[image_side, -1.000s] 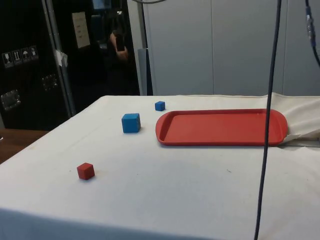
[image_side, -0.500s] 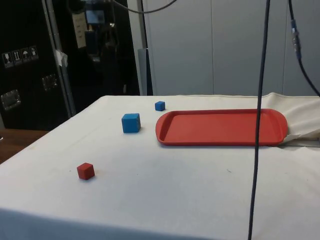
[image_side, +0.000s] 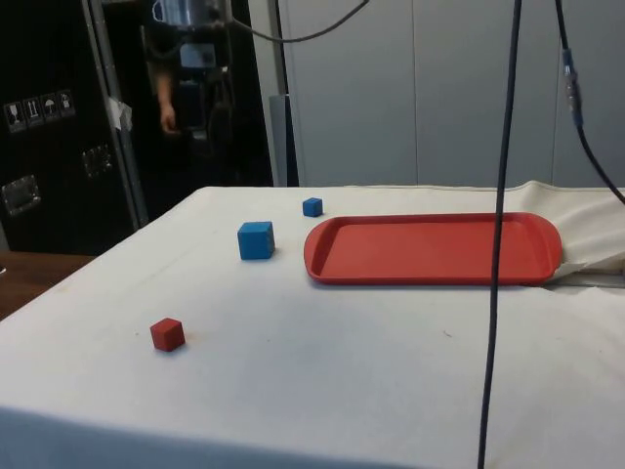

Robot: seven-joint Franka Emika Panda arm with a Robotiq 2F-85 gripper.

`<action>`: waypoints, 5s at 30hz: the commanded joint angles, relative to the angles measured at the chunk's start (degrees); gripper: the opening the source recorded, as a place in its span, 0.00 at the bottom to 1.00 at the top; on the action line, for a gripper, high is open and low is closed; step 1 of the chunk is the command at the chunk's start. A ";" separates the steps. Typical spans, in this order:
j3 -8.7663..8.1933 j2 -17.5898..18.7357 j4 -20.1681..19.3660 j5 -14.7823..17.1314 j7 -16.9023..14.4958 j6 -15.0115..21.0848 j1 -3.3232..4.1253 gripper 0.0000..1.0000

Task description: Pick up the largest block and place it onto the tray.

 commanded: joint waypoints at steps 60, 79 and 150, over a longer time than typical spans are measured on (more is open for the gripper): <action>-2.46 17.36 1.32 17.53 -20.05 6.25 -4.18 1.00; -2.29 22.29 1.60 22.86 -23.49 9.51 -4.24 1.00; -9.74 4.81 -5.56 12.03 -21.03 0.69 2.06 0.00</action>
